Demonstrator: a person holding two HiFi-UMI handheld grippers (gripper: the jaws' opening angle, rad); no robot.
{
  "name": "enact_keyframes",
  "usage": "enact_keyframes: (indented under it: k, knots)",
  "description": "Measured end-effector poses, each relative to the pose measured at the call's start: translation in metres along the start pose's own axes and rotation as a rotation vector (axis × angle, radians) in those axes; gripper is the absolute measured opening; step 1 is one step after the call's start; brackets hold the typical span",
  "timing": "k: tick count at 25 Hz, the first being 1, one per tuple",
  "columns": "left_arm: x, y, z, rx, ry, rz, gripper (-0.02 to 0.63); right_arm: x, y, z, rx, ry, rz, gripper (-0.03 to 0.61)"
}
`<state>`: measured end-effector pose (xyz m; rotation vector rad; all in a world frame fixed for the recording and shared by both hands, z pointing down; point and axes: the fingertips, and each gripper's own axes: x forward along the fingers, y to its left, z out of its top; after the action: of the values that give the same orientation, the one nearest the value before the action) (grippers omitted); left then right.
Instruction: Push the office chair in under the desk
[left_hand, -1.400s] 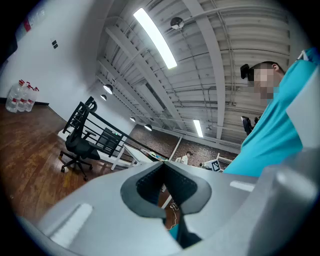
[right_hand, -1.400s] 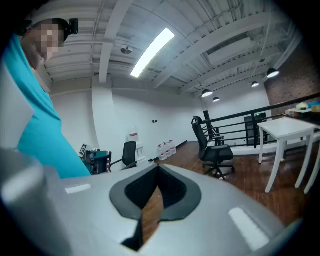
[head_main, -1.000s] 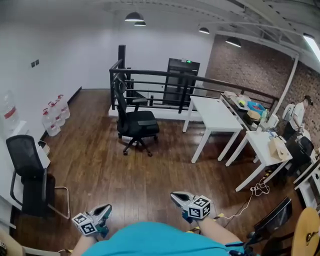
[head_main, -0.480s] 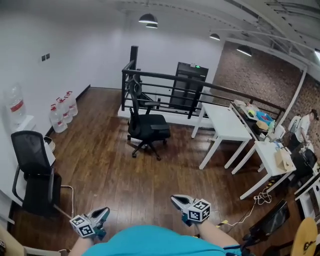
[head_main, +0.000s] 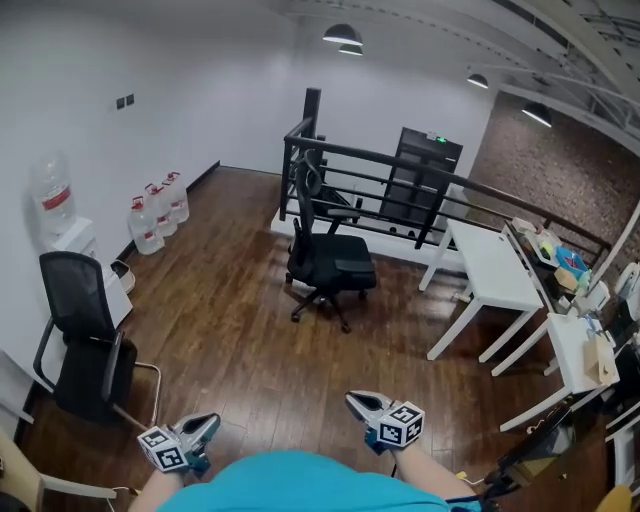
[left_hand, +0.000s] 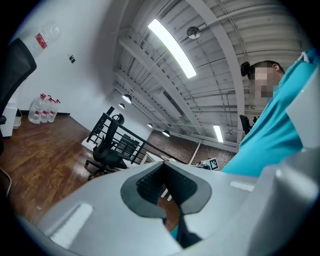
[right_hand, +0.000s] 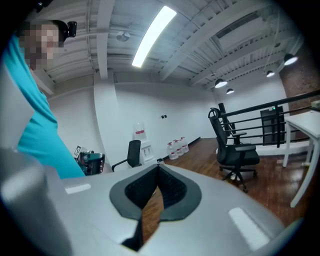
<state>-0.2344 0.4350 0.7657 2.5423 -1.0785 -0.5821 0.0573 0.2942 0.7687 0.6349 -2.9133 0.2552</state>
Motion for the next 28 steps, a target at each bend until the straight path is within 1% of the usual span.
enact_keyframes:
  k: [2, 5, 8, 11, 13, 16, 18, 20, 23, 25, 26, 28]
  knots:
    - [0.048, 0.011, 0.008, 0.031, -0.013, 0.002, 0.023, 0.01, -0.048, 0.006, -0.008, 0.001, 0.033, 0.0]
    - [0.118, 0.032, 0.005, 0.037, -0.032, 0.025, 0.023, 0.018, -0.118, 0.02, -0.018, 0.003, 0.084, 0.0]
    - [0.165, 0.075, -0.004, 0.019, -0.04, 0.074, 0.023, 0.036, -0.173, 0.034, -0.039, -0.009, 0.119, 0.0]
    - [0.218, 0.104, -0.002, 0.01, -0.044, 0.07, 0.023, 0.056, -0.225, 0.049, -0.057, -0.003, 0.131, 0.0]
    - [0.246, 0.118, -0.003, 0.006, -0.03, 0.056, 0.023, 0.067, -0.251, 0.053, -0.056, -0.001, 0.135, 0.002]
    - [0.269, 0.142, -0.001, 0.026, -0.009, 0.021, 0.023, 0.087, -0.279, 0.048, -0.081, 0.009, 0.129, 0.002]
    - [0.277, 0.177, -0.004, 0.004, -0.013, 0.026, 0.023, 0.105, -0.301, 0.046, -0.093, 0.019, 0.111, 0.002]
    - [0.289, 0.205, 0.005, 0.005, -0.021, -0.011, 0.024, 0.131, -0.322, 0.046, -0.09, 0.024, 0.089, 0.002]
    - [0.3, 0.257, 0.024, -0.003, -0.024, -0.052, 0.024, 0.176, -0.34, 0.057, -0.095, 0.027, 0.059, 0.002]
    - [0.301, 0.303, 0.033, -0.03, -0.017, -0.045, 0.023, 0.206, -0.348, 0.068, -0.097, 0.028, 0.038, 0.002]
    - [0.302, 0.324, 0.038, -0.04, -0.007, -0.048, 0.023, 0.221, -0.352, 0.073, -0.098, 0.029, 0.025, 0.002]
    - [0.307, 0.357, 0.048, -0.041, 0.023, -0.08, 0.023, 0.247, -0.361, 0.082, -0.1, 0.023, -0.005, 0.002]
